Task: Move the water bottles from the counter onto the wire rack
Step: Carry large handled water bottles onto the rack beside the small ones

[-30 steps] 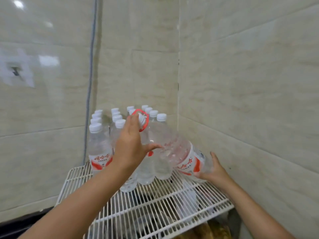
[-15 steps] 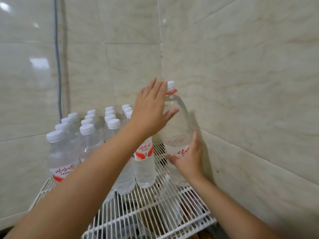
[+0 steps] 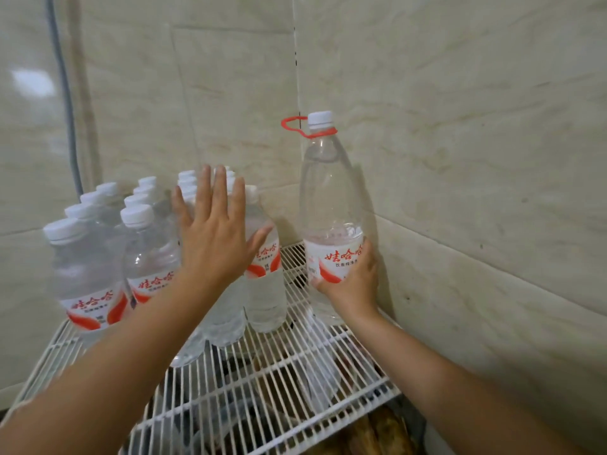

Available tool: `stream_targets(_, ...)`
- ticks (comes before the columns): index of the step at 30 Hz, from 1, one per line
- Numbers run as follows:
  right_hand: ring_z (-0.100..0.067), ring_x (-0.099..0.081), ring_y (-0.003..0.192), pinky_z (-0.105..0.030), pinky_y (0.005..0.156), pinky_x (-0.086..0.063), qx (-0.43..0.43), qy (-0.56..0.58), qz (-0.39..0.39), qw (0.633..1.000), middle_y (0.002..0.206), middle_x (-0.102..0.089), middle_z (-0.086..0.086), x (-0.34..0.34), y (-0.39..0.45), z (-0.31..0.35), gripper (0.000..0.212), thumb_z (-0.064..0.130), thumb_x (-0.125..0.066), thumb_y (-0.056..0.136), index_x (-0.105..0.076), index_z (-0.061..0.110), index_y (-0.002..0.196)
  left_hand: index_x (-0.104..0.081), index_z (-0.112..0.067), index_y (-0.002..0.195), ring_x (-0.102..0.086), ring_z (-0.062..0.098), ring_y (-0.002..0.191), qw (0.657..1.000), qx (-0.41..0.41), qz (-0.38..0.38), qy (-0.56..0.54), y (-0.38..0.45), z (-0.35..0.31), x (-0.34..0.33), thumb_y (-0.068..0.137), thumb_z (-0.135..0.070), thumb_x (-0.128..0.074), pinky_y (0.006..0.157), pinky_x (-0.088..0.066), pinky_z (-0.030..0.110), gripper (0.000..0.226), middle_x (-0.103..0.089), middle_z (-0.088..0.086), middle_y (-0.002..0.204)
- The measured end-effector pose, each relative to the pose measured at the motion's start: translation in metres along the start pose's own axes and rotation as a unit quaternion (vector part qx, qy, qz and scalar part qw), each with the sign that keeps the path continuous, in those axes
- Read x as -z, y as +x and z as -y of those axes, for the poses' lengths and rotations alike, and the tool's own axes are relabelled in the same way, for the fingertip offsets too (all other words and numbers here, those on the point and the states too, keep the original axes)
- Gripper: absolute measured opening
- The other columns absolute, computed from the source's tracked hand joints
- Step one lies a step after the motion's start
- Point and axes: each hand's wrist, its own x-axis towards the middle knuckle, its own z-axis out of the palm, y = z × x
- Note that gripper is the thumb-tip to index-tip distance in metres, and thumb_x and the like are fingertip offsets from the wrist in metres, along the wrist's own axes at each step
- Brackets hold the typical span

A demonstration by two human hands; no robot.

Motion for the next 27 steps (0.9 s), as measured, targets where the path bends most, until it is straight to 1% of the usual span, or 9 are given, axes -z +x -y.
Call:
stream_targets(3,-0.025,-0.028,0.132,-0.033,0.103,-0.033,-0.012,0.012,-0.01,1.0,0.146,-0.023,-0.009,-0.002,0.001,-0.001,0.105,0.012,-0.078,0.07,-0.006,0.018,0.146,-0.017,-0.01,0.146,0.014,0.022,0.139,1.0,-0.003,-0.026,-0.005,-0.003,0.011,-0.003,0.08,-0.071,-0.016,0.102,0.035,0.038,0.09,-0.007,0.017,0.155)
stream_targets(5,-0.026,-0.026,0.133,-0.035,0.104,-0.032,-0.016,0.012,-0.015,1.0,0.147,-0.022,-0.01,-0.008,0.005,-0.001,0.105,0.012,-0.078,0.069,-0.005,0.017,0.146,-0.016,-0.012,0.146,0.016,0.018,0.137,1.0,0.002,-0.024,-0.018,-0.004,0.017,-0.003,0.076,-0.071,-0.01,0.1,0.036,0.035,0.092,-0.006,0.016,0.155)
stream_targets(9,-0.027,-0.025,0.134,-0.036,0.105,-0.031,-0.015,0.006,-0.025,1.0,0.148,-0.021,-0.012,-0.031,0.023,0.002,0.104,0.015,-0.077,0.071,-0.005,0.015,0.146,-0.026,-0.012,0.143,0.009,0.022,0.142,1.0,0.003,-0.025,-0.017,-0.009,0.024,-0.007,0.08,-0.073,-0.008,0.108,0.02,0.042,0.089,-0.019,0.02,0.152)
stream_targets(11,-0.029,-0.023,0.135,-0.039,0.106,-0.029,-0.014,0.002,-0.029,0.999,0.148,-0.021,-0.013,-0.043,0.035,0.005,0.102,0.015,-0.076,0.073,-0.004,0.014,0.146,-0.026,-0.015,0.14,0.016,0.022,0.143,0.999,-0.003,-0.048,-0.012,-0.013,0.029,-0.016,0.084,-0.07,-0.007,0.109,0.013,0.046,0.081,-0.023,0.02,0.15)
stream_targets(15,-0.033,-0.024,0.133,-0.05,0.108,-0.03,-0.025,0.007,-0.043,0.999,0.147,-0.022,-0.016,-0.068,0.059,0.007,0.099,0.011,-0.073,0.074,-0.006,0.014,0.146,-0.019,-0.022,0.143,0.024,0.018,0.141,0.998,-0.005,-0.055,0.006,-0.017,0.035,-0.023,0.085,-0.07,-0.007,0.11,0.017,0.045,0.076,-0.016,0.015,0.152)
stream_targets(19,-0.027,-0.032,0.131,-0.051,0.109,-0.028,-0.038,0.045,-0.071,0.996,0.141,-0.034,-0.01,-0.09,0.08,0.006,0.06,0.016,-0.054,0.092,-0.022,0.023,0.141,-0.008,-0.025,0.143,0.024,0.017,0.141,0.997,-0.013,-0.08,0.018,-0.018,0.041,-0.023,0.084,-0.071,-0.005,0.11,0.02,0.044,0.074,-0.016,0.014,0.152)
stream_targets(20,-0.028,-0.031,0.132,-0.05,0.11,-0.026,-0.038,0.045,-0.06,0.996,0.142,-0.032,-0.01,-0.093,0.084,0.006,0.058,0.018,-0.052,0.093,-0.022,0.022,0.142,-0.008,-0.025,0.142,0.024,0.017,0.14,0.996,-0.011,-0.085,0.026,-0.018,0.042,-0.023,0.084,-0.071,-0.004,0.11,0.02,0.043,0.074,-0.013,0.013,0.153)
stream_targets(24,-0.034,-0.027,0.131,-0.049,0.109,-0.028,-0.022,0.004,-0.027,0.999,0.145,-0.021,-0.02,-0.104,0.1,0.008,0.095,0.022,-0.071,0.078,-0.006,0.012,0.147,-0.001,-0.028,0.141,0.028,0.016,0.139,0.994,-0.005,-0.085,0.067,-0.019,0.044,-0.025,0.083,-0.073,0.0,0.109,0.023,0.041,0.074,0.023,0.004,0.153)
stream_targets(27,-0.033,-0.032,0.124,-0.047,0.107,-0.031,-0.011,-0.009,-0.033,0.999,0.14,-0.022,-0.023,-0.115,0.107,0.01,0.097,0.025,-0.071,0.078,-0.005,0.01,0.147,-0.001,-0.026,0.142,0.027,0.016,0.139,0.993,0.0,-0.087,0.078,-0.02,0.045,-0.027,0.083,-0.073,-0.001,0.11,0.019,0.043,0.076,0.001,0.008,0.154)
